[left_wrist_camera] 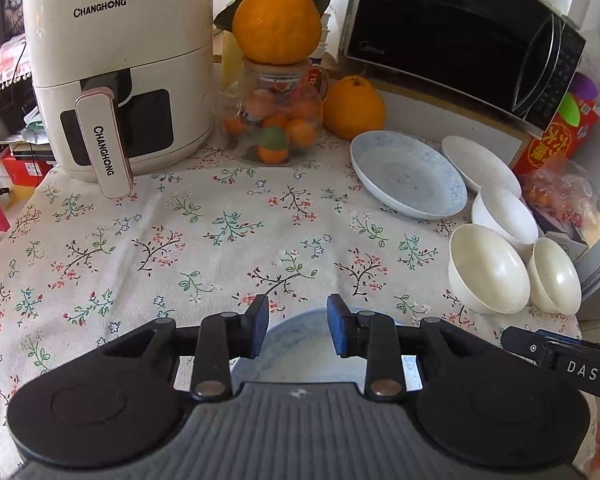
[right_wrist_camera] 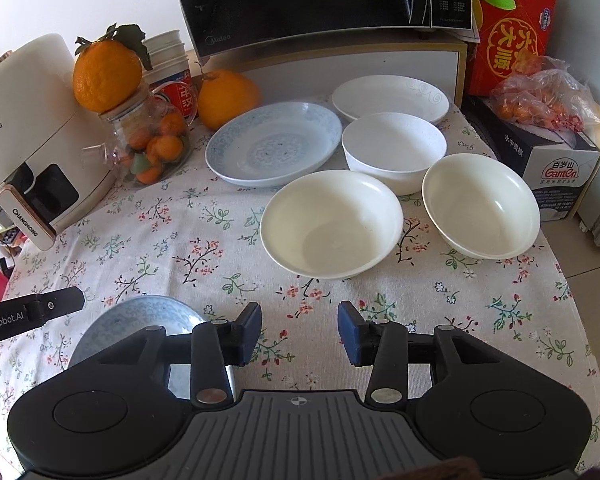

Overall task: Organize plates and bowls
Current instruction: 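Open both grippers and lift them off the plate rim, then close the left gripper on the second blue plate's rim while the right gripper grips beside it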

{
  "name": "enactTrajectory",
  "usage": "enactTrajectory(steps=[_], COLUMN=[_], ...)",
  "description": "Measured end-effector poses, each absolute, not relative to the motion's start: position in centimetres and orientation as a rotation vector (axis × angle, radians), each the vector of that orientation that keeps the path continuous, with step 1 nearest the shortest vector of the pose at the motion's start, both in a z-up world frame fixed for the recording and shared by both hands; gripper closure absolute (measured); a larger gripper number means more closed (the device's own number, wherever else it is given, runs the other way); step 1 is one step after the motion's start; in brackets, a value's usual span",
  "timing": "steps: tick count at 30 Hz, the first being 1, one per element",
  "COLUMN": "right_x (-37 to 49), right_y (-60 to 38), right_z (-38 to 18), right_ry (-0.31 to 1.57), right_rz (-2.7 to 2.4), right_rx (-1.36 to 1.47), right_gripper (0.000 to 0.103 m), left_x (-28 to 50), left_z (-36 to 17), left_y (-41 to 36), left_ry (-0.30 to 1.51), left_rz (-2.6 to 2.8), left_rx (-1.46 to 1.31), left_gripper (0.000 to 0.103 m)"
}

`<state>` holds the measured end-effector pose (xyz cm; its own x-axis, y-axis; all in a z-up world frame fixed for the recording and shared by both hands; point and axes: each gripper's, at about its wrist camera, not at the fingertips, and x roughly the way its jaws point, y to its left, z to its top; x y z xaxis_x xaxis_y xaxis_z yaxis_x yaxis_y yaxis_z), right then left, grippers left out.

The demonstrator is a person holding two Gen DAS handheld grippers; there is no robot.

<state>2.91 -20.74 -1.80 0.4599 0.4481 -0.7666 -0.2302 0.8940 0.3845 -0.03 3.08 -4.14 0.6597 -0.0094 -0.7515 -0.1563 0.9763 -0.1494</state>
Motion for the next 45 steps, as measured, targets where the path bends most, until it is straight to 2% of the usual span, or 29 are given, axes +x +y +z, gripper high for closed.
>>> enactTrajectory(steps=[10, 16, 26, 35, 45], right_x=[4.3, 6.1, 10.8, 16.2, 19.4], right_y=[-21.8, -22.9, -23.0, -22.2, -19.4], right_z=[-1.6, -1.4, -0.9, -4.3, -6.1], right_ry=[0.996, 0.971, 0.931, 1.053, 1.069], right_rz=[0.388, 0.356, 0.412, 0.4, 0.386], right_rx=[0.281, 0.348, 0.538, 0.771, 0.75], right_gripper=[0.052, 0.052, 0.052, 0.05, 0.052], left_x=[1.8, 3.4, 7.8, 12.5, 16.4], left_z=[-3.6, -3.4, -3.3, -5.0, -7.7], left_y=[1.4, 1.5, 2.1, 3.1, 2.6], left_ry=[0.844, 0.846, 0.794, 0.782, 0.822], left_rz=[0.053, 0.041, 0.034, 0.053, 0.059], left_rx=[-0.198, -0.231, -0.329, -0.504, -0.561], left_gripper=[0.054, 0.049, 0.046, 0.045, 0.053])
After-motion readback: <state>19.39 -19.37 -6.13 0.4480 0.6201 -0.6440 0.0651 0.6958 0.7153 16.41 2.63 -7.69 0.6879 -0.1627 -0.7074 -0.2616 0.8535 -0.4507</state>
